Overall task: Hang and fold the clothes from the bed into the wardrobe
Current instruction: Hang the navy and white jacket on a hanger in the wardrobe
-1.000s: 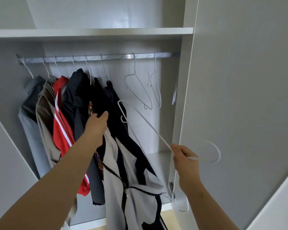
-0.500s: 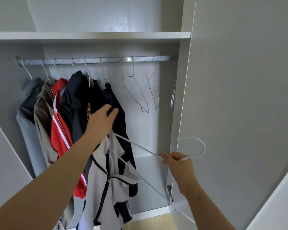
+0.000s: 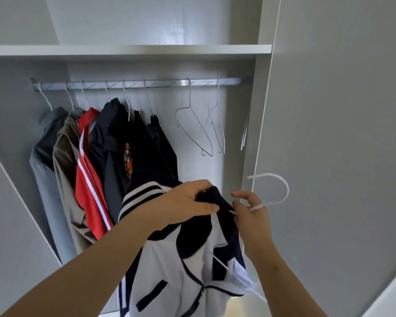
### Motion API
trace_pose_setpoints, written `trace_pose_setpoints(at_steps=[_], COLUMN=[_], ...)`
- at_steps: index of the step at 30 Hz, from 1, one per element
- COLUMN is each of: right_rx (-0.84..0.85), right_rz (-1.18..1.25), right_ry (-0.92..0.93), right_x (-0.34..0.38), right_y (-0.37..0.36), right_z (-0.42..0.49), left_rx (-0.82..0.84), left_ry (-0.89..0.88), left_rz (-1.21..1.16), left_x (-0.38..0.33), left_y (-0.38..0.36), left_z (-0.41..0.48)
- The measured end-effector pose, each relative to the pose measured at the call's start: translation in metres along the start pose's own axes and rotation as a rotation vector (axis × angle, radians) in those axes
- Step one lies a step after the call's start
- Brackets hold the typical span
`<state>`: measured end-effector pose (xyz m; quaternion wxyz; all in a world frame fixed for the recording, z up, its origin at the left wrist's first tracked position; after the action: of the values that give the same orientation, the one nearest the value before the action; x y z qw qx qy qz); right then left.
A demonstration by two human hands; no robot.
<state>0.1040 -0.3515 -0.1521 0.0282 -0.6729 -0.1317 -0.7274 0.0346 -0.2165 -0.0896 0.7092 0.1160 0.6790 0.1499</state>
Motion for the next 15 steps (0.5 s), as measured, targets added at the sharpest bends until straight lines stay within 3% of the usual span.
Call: trace_pose_setpoints(at_steps=[2,4,6,10,15], right_rx=[-0.002,0.002,-0.011,-0.069,-0.221], right_rz=[-0.058,-0.084,-0.110,-0.100,-0.250], right_ry=[0.056,0.094,0.107,0.096,0.294], right_x=[0.006,0.008,0.008,0.002,0.014], right_y=[0.001,0.002,0.005,0.013,0.021], right_z=[0.002,0.005,0.006,0.008,0.008], left_rx=[-0.099,-0.344,-0.377,-0.200,-0.399], left_ry=[-0.094,-0.281,-0.346,-0.217,-0.269], left_rz=[0.448,0.927,1.113,1.022,0.786], left_x=[-0.002,-0.005,-0.004,0.015,0.009], left_y=[0.000,0.001,-0.003,-0.005,-0.004], left_z=[0.002,0.004,0.007,0.020,0.027])
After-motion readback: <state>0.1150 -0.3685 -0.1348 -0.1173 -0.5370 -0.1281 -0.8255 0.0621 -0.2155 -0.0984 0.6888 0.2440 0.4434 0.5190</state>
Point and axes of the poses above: each hand's wrist, its own z-axis towards the middle knuckle, its own y-axis out of the back of the hand, x = y × z, the point moved 3 cm from there along z, towards the middle knuckle, and after that the axes turned 12 degrees about -z, right-handed, at the moved point
